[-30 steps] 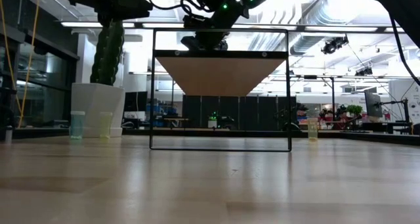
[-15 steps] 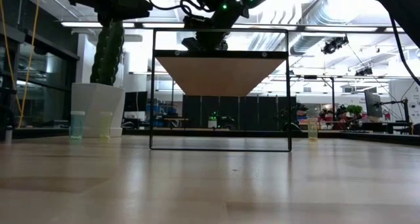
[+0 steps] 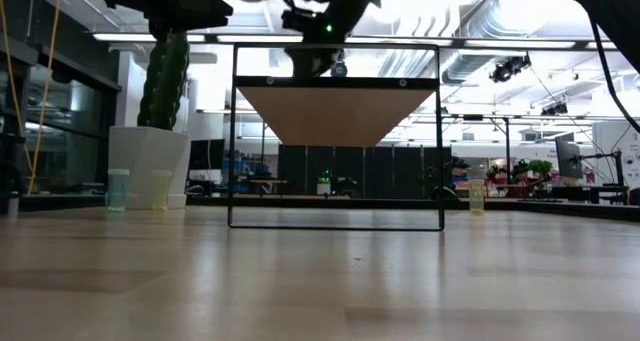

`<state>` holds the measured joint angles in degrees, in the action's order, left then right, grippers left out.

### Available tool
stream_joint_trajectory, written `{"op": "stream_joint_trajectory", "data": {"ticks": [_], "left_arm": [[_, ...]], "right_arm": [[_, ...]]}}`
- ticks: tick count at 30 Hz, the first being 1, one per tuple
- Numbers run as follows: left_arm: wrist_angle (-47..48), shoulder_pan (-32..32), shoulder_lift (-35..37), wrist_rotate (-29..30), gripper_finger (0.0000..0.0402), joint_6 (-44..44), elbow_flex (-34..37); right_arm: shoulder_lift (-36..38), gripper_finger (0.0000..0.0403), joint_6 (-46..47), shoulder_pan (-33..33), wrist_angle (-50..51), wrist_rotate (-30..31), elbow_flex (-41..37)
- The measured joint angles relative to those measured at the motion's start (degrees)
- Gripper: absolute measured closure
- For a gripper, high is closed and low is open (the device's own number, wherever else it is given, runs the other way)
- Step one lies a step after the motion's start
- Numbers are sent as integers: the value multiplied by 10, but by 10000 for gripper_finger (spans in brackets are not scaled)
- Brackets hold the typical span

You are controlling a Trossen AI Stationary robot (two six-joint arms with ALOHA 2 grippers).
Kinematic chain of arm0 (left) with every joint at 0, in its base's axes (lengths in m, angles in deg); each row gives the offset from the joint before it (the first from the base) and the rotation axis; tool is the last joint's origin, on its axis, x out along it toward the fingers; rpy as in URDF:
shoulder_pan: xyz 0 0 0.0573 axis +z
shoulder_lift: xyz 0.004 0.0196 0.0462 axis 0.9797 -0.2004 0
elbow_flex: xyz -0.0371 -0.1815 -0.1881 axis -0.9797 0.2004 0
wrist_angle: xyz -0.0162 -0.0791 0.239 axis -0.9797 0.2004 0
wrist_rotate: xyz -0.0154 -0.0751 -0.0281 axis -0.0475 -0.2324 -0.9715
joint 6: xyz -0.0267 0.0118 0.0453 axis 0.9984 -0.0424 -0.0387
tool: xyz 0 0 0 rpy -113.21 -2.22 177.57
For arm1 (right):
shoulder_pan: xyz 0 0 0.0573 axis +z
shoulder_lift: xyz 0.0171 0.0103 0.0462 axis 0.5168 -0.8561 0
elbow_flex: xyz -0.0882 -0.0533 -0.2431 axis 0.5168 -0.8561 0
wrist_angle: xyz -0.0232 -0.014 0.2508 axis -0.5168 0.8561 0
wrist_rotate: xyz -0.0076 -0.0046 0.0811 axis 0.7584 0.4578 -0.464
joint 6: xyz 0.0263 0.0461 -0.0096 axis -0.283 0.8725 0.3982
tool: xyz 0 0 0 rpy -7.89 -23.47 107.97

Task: Pick and place medicine bottles onto shelf by color
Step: Put the top green pill bottle on the shelf aligned with the other green pill bottle

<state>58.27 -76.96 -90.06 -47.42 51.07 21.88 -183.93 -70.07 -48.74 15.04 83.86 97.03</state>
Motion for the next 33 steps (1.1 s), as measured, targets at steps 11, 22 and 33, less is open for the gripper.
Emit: {"op": "stream_joint_trajectory", "data": {"ticks": [11, 22, 33], "left_arm": [[4, 0, 0, 0, 238, 0, 0], [13, 0, 0, 0, 238, 0, 0], [12, 0, 0, 0, 238, 0, 0]], "right_arm": [[31, 198, 3, 15, 179, -48, 108], [360, 198, 108, 67, 50, -6, -302], [605, 198, 117, 161, -463, 5, -727]]}}
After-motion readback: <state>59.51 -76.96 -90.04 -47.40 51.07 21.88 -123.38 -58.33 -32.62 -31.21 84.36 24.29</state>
